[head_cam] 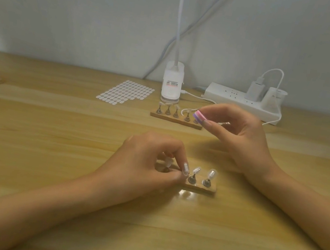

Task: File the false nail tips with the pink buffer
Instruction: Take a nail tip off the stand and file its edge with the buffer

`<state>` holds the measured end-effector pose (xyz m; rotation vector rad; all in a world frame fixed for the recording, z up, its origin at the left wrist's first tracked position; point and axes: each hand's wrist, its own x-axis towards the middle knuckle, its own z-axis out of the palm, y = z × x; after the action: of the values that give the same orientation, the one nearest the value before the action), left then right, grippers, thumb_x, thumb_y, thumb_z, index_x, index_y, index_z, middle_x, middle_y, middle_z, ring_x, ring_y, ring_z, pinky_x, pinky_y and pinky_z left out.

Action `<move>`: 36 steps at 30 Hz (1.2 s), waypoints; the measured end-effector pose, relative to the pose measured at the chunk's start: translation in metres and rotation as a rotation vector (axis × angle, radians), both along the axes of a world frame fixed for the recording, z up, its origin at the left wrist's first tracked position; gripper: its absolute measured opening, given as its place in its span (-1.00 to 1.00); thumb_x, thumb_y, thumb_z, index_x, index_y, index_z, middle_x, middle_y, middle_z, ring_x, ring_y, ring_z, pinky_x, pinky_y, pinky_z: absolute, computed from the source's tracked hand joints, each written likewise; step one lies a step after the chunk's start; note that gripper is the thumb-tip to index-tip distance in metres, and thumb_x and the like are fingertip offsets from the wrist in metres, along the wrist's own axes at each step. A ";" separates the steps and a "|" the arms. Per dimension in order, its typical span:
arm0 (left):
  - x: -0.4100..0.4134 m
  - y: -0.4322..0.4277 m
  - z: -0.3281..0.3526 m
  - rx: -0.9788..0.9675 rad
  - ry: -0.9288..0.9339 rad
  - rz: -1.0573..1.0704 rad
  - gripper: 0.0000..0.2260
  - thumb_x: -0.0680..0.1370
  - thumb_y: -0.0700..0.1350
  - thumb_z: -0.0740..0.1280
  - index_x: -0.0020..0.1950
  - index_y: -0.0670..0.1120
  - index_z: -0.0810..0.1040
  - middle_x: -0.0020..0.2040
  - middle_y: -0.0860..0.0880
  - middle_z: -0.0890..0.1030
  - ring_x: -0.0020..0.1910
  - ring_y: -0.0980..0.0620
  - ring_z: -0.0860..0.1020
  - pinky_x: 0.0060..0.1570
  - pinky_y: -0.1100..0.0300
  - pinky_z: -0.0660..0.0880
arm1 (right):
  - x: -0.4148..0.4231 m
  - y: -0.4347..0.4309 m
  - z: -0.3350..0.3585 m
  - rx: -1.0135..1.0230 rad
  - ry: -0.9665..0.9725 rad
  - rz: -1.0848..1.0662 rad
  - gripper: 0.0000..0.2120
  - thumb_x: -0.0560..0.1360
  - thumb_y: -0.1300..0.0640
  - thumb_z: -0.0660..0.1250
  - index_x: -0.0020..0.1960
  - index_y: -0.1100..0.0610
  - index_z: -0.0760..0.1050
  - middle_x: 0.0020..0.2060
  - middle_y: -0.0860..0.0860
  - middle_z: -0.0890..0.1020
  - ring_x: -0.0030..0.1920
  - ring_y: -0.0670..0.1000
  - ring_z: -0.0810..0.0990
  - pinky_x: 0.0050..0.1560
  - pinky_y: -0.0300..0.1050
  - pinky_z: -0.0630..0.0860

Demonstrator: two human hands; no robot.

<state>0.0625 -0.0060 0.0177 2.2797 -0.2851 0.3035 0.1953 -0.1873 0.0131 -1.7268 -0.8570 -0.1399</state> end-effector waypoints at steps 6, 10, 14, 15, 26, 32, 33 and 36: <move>-0.005 -0.003 -0.003 0.198 -0.209 -0.003 -0.94 0.47 0.03 0.39 -0.18 0.09 0.60 -0.09 0.16 0.64 -0.01 0.12 0.60 0.01 -0.01 0.43 | -0.003 0.001 0.002 -0.002 0.019 -0.003 -0.79 0.48 0.02 0.49 0.03 0.12 0.69 -0.05 -0.04 0.73 0.02 -0.01 0.69 0.09 0.27 0.57; -0.012 -0.003 0.003 0.274 -0.405 0.043 -0.90 0.48 0.06 0.39 -0.18 0.07 0.64 -0.02 0.22 0.63 0.06 0.12 0.60 0.05 -0.06 0.39 | -0.004 -0.001 0.001 -0.005 0.001 0.003 -0.79 0.48 -0.01 0.48 0.02 0.10 0.69 -0.04 -0.05 0.73 0.03 0.01 0.69 0.08 0.33 0.57; -0.011 0.010 0.025 -0.007 -0.358 -0.017 -0.95 0.51 -0.05 0.48 -0.13 0.04 0.64 -0.06 0.16 0.70 -0.04 0.13 0.67 0.03 0.26 0.52 | -0.003 -0.002 -0.001 -0.024 -0.053 0.019 -0.84 0.49 0.00 0.47 0.02 0.03 0.69 -0.03 -0.09 0.72 0.03 0.01 0.68 0.03 0.26 0.57; -0.007 0.014 0.031 -0.095 -0.299 -0.023 -0.94 0.51 -0.07 0.50 -0.13 0.03 0.64 -0.08 0.13 0.72 -0.10 0.12 0.69 -0.04 0.32 0.54 | -0.002 -0.002 -0.001 -0.036 -0.078 0.024 -0.86 0.50 0.02 0.47 0.03 0.03 0.69 -0.03 -0.10 0.72 0.03 0.01 0.68 0.02 0.21 0.58; 0.046 0.018 -0.001 -0.315 0.019 0.063 -0.95 0.46 -0.16 0.55 -0.12 -0.11 0.75 -0.44 0.21 0.59 -0.52 0.25 0.39 -0.44 0.45 0.29 | -0.005 0.002 -0.003 -0.152 -0.459 0.078 -0.88 0.54 0.15 0.44 0.05 0.15 0.66 -0.03 0.01 0.68 -0.01 0.00 0.62 -0.11 -0.11 0.54; 0.045 0.019 -0.004 -0.348 0.007 0.022 -0.98 0.47 -0.17 0.55 -0.14 -0.07 0.74 -0.44 0.23 0.58 -0.53 0.22 0.29 -0.46 0.46 0.25 | -0.006 0.001 0.002 -0.090 -0.391 0.009 -0.92 0.54 0.15 0.46 0.02 0.12 0.65 -0.04 -0.09 0.69 -0.02 -0.02 0.65 -0.08 -0.11 0.51; 0.046 0.020 -0.004 -0.346 0.002 0.024 -0.98 0.46 -0.17 0.54 -0.13 -0.08 0.75 -0.46 0.24 0.57 -0.53 0.22 0.29 -0.46 0.46 0.24 | -0.008 0.003 0.002 -0.088 -0.434 0.030 -0.92 0.54 0.15 0.46 0.02 0.13 0.64 -0.05 -0.08 0.69 -0.02 -0.03 0.65 -0.06 -0.20 0.48; 0.047 0.021 -0.006 -0.347 -0.012 0.021 -0.97 0.46 -0.19 0.55 -0.13 -0.10 0.74 -0.44 0.23 0.59 -0.54 0.22 0.29 -0.45 0.47 0.24 | -0.010 0.004 0.000 -0.164 -0.422 0.038 -0.91 0.53 0.14 0.45 0.00 0.14 0.64 -0.06 -0.05 0.69 -0.03 -0.09 0.62 -0.01 -0.39 0.39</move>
<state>0.1091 0.0151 0.0117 1.9405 -0.1968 0.3490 0.1851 -0.1831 0.0134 -1.8642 -1.2369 -0.4302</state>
